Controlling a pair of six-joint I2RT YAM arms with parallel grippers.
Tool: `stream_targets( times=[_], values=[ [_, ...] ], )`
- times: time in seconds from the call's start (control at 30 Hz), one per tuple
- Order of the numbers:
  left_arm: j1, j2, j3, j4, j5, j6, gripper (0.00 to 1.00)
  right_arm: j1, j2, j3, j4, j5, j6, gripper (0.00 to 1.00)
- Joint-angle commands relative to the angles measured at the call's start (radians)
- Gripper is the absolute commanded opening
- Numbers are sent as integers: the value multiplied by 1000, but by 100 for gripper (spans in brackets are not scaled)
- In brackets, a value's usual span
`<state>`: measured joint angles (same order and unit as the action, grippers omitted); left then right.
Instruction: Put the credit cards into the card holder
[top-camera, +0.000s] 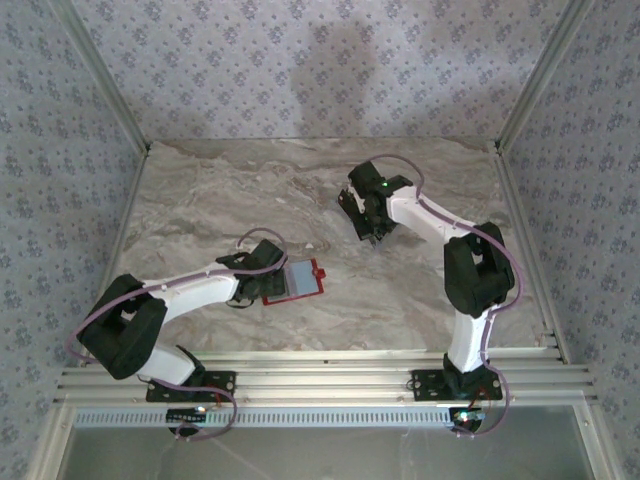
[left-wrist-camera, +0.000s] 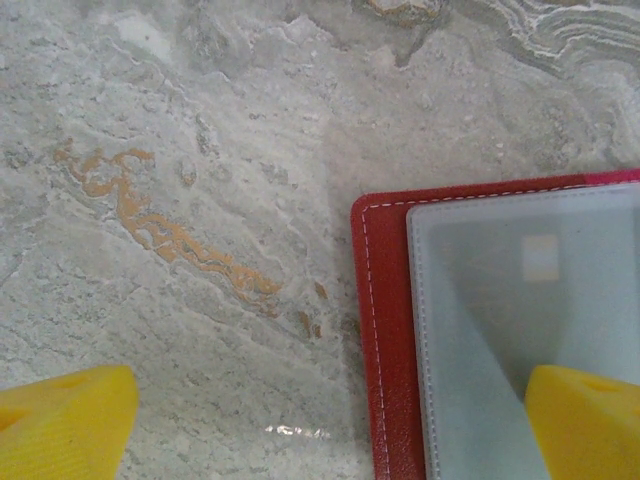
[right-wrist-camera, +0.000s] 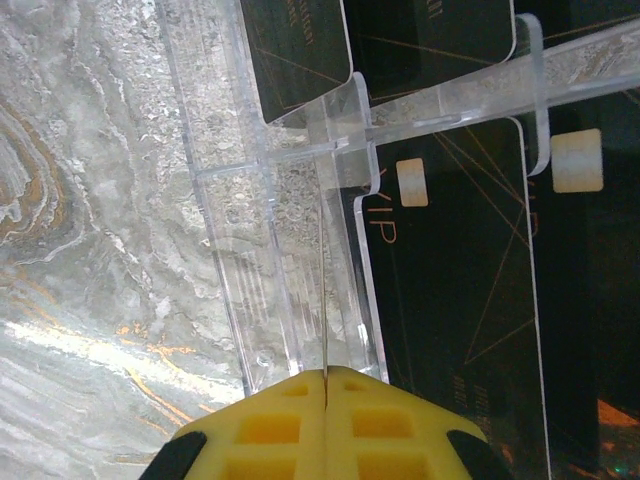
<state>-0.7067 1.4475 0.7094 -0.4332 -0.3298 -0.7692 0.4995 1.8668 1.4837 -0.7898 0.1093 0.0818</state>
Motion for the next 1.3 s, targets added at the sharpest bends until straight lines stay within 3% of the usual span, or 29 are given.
stream_targets(
  times=[0.0, 0.4, 0.7, 1.0, 1.27],
  values=[
    [10, 3, 33, -42, -6, 23, 100, -6, -69, 38, -35, -55, 17, 0],
    [32, -56, 74, -78, 12, 62, 100, 1, -229, 15, 20, -244, 115, 0],
    [35, -69, 41, -66, 21, 64, 100, 34, -347, -281, 423, -529, 414, 0],
    [34, -60, -36, -30, 15, 34, 100, 171, -345, -516, 733, -516, 568, 0],
    [30, -71, -79, -37, 9, -1, 99, 220, -274, -622, 962, -523, 665, 0]
  ],
)
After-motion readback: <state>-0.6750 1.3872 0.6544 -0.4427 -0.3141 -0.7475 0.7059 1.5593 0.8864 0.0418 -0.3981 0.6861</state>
